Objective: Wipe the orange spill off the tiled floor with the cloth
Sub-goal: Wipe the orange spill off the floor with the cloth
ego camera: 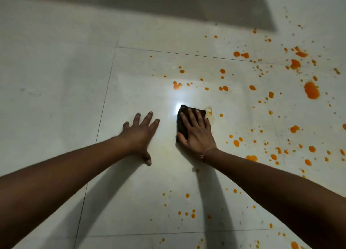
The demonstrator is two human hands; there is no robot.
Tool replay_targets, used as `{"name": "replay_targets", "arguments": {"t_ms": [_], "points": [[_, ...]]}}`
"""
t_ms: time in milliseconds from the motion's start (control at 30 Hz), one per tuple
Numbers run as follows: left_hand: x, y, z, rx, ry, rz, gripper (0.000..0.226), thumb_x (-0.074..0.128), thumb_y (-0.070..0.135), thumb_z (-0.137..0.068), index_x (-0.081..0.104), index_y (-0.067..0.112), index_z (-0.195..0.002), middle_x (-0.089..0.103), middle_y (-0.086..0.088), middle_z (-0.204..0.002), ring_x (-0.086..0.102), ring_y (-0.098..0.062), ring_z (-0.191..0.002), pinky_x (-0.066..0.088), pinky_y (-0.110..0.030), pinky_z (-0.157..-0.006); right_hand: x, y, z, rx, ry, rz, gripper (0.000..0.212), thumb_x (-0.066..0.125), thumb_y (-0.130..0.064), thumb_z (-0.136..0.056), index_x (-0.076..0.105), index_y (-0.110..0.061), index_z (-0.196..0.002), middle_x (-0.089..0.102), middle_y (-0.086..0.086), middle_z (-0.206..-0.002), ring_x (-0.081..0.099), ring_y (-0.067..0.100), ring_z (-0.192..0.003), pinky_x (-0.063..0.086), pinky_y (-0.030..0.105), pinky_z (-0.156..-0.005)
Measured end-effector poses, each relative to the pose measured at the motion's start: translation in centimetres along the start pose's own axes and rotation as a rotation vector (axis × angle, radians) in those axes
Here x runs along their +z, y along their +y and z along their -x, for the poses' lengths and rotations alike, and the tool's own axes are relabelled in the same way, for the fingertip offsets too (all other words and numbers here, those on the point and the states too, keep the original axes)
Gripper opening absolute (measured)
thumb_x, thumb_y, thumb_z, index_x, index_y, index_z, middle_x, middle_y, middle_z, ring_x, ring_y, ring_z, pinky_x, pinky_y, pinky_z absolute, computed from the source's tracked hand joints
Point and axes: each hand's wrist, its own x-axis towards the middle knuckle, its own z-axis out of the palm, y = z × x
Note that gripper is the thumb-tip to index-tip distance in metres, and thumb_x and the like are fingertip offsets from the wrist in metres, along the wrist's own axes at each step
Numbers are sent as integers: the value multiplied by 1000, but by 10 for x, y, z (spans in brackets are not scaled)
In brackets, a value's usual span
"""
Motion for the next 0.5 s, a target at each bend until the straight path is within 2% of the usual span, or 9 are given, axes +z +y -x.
{"name": "replay_targets", "arguments": {"t_ms": [100, 133, 233, 267, 300, 367, 433, 467, 500], "points": [[-4, 8, -7, 67, 13, -148, 148, 87, 58, -48, -13, 25, -151, -26, -7, -158, -15, -40, -145, 12, -60, -115, 0, 21, -3, -29, 20, 25, 78, 24, -60, -85, 20, -25, -154, 15, 8, -162, 6, 29, -148, 13, 53, -117], [-8, 13, -13, 103, 1, -200, 151, 88, 57, -46, -15, 23, -151, -28, -8, -157, -16, -41, -145, 11, -61, -115, -5, 33, -12, 35, 44, 29, 78, 25, -60, -84, 23, -24, -153, 18, 9, -161, 9, 30, -148, 16, 54, -115], [-18, 29, -24, 132, -78, -250, 157, 92, 48, -45, -22, 17, -149, -32, -11, -155, -16, -43, -144, 22, -59, -112, -18, 59, -23, 463, 112, -31, 78, 26, -58, -84, 22, -22, -153, 17, 11, -161, 9, 33, -147, 14, 55, -115], [-21, 31, -24, 124, -98, -229, 157, 93, 48, -46, -21, 16, -149, -32, -10, -155, -16, -43, -144, 26, -58, -111, -15, 51, -13, 491, 135, -40, 77, 26, -57, -84, 22, -22, -153, 16, 11, -161, 8, 33, -147, 12, 55, -116], [-21, 31, -23, 120, -108, -201, 157, 92, 49, -45, -20, 17, -150, -32, -9, -155, -16, -42, -145, 27, -59, -111, -10, 36, 3, 404, 162, -56, 77, 28, -56, -84, 23, -22, -153, 17, 10, -161, 8, 33, -148, 13, 55, -116], [-22, 35, -23, 134, -101, -181, 156, 90, 56, -45, -19, 17, -150, -31, -9, -156, -16, -42, -144, 26, -60, -111, 4, 7, 56, 43, 83, -61, 75, 36, -54, -83, 29, -23, -151, 22, 10, -160, 13, 33, -148, 17, 55, -115], [-18, 37, -22, 123, -73, -181, 153, 87, 60, -46, -17, 17, -150, -29, -9, -157, -14, -43, -144, 26, -59, -111, 12, 21, 84, -176, 34, 8, 76, 42, -54, -82, 32, -24, -150, 27, 9, -158, 18, 32, -147, 21, 52, -114], [-17, 36, -23, 118, -51, -186, 152, 86, 61, -47, -15, 16, -150, -27, -9, -157, -12, -43, -145, 26, -58, -111, 10, 36, 75, -137, 52, 13, 76, 41, -55, -81, 34, -24, -150, 29, 10, -158, 21, 33, -146, 23, 54, -113], [-14, 36, -25, 127, -34, -202, 150, 85, 62, -47, -12, 16, -151, -24, -10, -158, -10, -42, -145, 26, -57, -111, 6, 48, 58, 38, 108, -10, 77, 38, -56, -80, 34, -23, -150, 28, 10, -157, 21, 33, -145, 24, 57, -112]]}}
